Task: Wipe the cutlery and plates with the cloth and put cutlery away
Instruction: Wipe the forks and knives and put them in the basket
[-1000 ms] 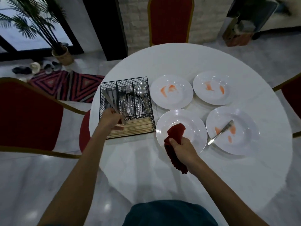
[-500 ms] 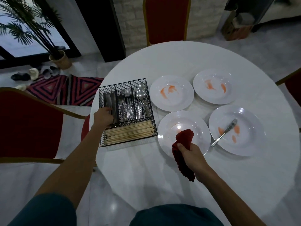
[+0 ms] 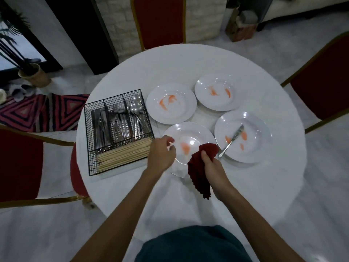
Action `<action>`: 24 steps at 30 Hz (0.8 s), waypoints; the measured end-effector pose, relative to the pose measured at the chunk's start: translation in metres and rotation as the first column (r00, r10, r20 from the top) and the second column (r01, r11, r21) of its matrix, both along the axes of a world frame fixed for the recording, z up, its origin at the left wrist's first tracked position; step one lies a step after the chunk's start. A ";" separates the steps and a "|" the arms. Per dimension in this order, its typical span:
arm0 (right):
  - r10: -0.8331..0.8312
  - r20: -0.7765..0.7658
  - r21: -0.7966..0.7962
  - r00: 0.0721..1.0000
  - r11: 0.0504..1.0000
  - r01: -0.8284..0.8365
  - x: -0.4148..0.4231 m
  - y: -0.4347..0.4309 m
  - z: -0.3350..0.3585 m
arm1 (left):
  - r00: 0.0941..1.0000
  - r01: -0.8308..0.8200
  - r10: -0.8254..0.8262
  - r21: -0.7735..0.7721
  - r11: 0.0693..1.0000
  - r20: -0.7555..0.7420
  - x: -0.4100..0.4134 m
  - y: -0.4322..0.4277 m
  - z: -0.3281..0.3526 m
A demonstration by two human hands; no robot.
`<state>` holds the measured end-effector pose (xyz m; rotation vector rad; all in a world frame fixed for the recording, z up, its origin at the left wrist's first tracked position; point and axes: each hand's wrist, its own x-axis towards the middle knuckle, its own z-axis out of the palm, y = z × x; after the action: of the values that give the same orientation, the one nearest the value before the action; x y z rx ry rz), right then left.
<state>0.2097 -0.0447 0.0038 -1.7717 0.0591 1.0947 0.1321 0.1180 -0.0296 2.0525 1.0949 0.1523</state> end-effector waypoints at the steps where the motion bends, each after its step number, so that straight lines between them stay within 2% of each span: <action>1: -0.020 0.022 0.013 1.000 1.000 0.020 0.001 -0.005 0.003 | 0.999 0.051 -0.050 -0.028 0.998 0.010 0.010 -0.017 0.000; 6: -0.186 0.085 -0.011 0.979 0.982 0.188 0.011 -0.038 0.006 | 0.977 0.214 -0.214 -0.134 0.968 0.011 0.062 -0.064 -0.007; 10: -0.320 0.096 -0.059 0.942 0.943 0.327 0.017 -0.069 -0.003 | 0.954 0.273 -0.290 -0.178 0.945 -0.076 0.092 -0.086 -0.015; 12: -0.370 0.104 -0.052 0.923 0.925 0.376 0.016 -0.080 -0.008 | 0.934 0.294 -0.319 -0.164 0.942 -0.161 0.103 -0.094 -0.021; 17: -0.449 0.017 -0.067 0.894 0.891 0.449 0.016 -0.098 -0.017 | 0.898 0.331 -0.317 -0.007 0.944 -0.306 0.124 -0.104 -0.029; 20: -0.457 0.001 -0.054 0.890 0.888 0.456 0.016 -0.106 -0.018 | 0.845 0.422 -0.369 0.061 0.904 -0.386 0.131 -0.108 -0.027; 22: -0.463 -0.003 -0.032 0.886 0.886 0.463 0.015 -0.113 -0.017 | 0.822 0.455 -0.391 0.064 0.888 -0.414 0.131 -0.113 -0.026; 24: -0.474 -0.009 0.004 0.881 0.881 0.474 0.015 -0.118 -0.014 | 0.822 0.432 -0.398 -0.009 0.902 -0.408 0.129 -0.116 -0.025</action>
<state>0.2246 -0.1627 -0.0097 -1.6268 0.4715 0.7399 0.2606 0.0016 -0.0549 2.4139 0.8469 -0.4750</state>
